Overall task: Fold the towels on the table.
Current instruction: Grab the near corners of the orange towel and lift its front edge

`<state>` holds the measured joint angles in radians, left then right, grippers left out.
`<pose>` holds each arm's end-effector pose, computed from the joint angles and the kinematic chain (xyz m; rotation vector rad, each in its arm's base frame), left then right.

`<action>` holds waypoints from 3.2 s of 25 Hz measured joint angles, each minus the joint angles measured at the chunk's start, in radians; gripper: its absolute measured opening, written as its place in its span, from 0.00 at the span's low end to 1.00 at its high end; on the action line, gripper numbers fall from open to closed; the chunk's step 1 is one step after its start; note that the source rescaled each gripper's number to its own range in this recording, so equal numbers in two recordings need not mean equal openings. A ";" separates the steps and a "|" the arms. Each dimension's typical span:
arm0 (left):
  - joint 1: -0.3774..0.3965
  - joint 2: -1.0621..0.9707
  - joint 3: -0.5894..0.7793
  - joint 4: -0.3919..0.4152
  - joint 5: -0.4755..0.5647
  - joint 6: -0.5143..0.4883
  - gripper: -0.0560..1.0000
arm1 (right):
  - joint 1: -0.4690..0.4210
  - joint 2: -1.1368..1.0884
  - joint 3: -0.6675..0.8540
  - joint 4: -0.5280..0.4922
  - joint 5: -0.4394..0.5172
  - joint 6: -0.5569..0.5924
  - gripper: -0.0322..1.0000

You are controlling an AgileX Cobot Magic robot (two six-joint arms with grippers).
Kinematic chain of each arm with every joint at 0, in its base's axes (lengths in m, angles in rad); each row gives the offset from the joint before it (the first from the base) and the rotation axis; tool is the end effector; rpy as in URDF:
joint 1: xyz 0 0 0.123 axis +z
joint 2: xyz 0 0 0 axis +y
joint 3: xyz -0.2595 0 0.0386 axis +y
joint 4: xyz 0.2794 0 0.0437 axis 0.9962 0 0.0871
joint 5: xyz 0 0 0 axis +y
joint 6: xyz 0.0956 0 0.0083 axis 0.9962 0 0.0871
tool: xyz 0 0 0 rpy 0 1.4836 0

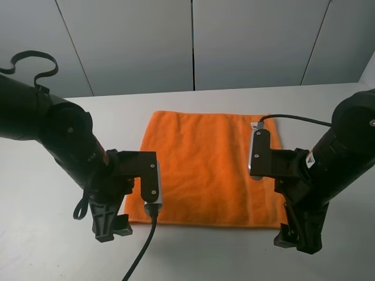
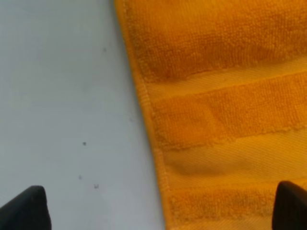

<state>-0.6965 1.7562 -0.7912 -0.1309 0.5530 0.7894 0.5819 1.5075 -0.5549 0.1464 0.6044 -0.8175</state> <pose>0.2217 -0.1940 0.0714 1.9067 2.3119 -0.1048 0.1875 0.1329 0.0870 -1.8125 2.4267 0.1163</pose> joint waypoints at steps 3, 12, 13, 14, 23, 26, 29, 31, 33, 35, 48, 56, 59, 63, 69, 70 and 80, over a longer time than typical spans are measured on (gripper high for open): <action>-0.015 0.002 0.000 0.008 -0.002 -0.025 0.99 | 0.000 0.005 0.000 0.000 -0.006 -0.003 1.00; -0.038 0.053 0.000 0.031 -0.019 -0.080 0.99 | 0.080 0.098 0.000 -0.060 -0.014 0.035 1.00; -0.038 0.053 0.000 0.031 -0.026 -0.082 0.99 | 0.081 0.098 0.000 -0.090 -0.019 0.055 1.00; -0.038 0.053 0.000 0.033 -0.029 -0.084 0.99 | 0.082 0.098 0.000 -0.124 -0.023 0.089 1.00; -0.068 0.053 0.000 0.109 -0.067 -0.158 0.99 | 0.084 0.102 0.028 -0.193 -0.067 0.151 1.00; -0.068 0.053 0.000 0.109 -0.072 -0.150 0.99 | 0.084 0.102 0.030 -0.220 -0.077 0.155 1.00; -0.070 0.053 0.000 0.110 -0.073 -0.137 0.99 | 0.084 0.102 0.030 -0.238 -0.088 0.162 1.00; -0.070 0.053 0.000 0.120 -0.073 -0.134 0.99 | 0.084 0.104 0.032 -0.240 -0.097 0.164 1.00; -0.070 0.055 0.000 0.131 -0.073 -0.124 0.99 | 0.084 0.106 0.036 -0.240 -0.101 0.166 1.00; -0.070 0.065 0.000 0.131 -0.073 -0.114 0.99 | 0.084 0.113 0.038 -0.240 -0.101 0.166 1.00; -0.070 0.118 -0.002 0.131 -0.091 -0.108 0.99 | 0.086 0.208 0.038 -0.315 -0.141 0.221 1.00; -0.070 0.119 -0.002 0.131 -0.099 -0.108 0.99 | 0.086 0.220 0.036 -0.321 -0.141 0.240 1.00; -0.070 0.119 -0.002 0.131 -0.099 -0.108 0.99 | 0.086 0.220 0.036 -0.321 -0.141 0.243 1.00; -0.070 0.119 -0.002 0.131 -0.099 -0.108 0.99 | 0.086 0.222 0.036 -0.321 -0.141 0.245 1.00; -0.070 0.119 -0.002 0.131 -0.105 -0.108 0.99 | 0.086 0.222 0.036 -0.319 -0.148 0.253 0.79; -0.070 0.119 -0.002 0.131 -0.108 -0.108 0.99 | 0.086 0.224 0.036 -0.319 -0.155 0.255 0.73; -0.070 0.141 -0.011 0.131 -0.153 -0.108 0.38 | 0.086 0.226 0.035 -0.350 -0.187 0.261 0.03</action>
<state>-0.7666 1.8973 -0.8019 0.0000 0.3997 0.6819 0.6676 1.7333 -0.5202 -0.2039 0.4179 -0.5564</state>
